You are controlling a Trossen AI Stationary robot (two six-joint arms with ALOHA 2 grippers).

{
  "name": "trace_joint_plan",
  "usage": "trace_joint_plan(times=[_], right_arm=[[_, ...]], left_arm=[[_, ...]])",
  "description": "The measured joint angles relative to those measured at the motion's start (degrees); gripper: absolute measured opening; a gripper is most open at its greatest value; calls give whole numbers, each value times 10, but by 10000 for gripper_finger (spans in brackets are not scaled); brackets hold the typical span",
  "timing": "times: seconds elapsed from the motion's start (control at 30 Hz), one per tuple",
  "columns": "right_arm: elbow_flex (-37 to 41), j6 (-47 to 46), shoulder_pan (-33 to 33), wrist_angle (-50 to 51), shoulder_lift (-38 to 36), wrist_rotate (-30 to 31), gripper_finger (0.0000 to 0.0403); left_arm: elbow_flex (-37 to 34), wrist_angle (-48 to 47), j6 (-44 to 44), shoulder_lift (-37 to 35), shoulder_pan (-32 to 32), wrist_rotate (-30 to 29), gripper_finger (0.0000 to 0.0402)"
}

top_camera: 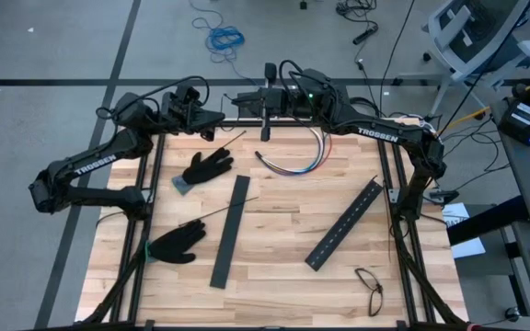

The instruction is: Ziptie cables

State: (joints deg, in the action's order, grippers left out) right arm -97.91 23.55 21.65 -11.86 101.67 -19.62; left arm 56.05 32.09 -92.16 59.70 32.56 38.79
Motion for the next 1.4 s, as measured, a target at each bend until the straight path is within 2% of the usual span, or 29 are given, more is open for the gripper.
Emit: trace_joint_plan(times=[1.4], right_arm=[[0,-19,-11,-16,7,-2,0]], left_arm=[[0,0,10,2,0,-14,0]])
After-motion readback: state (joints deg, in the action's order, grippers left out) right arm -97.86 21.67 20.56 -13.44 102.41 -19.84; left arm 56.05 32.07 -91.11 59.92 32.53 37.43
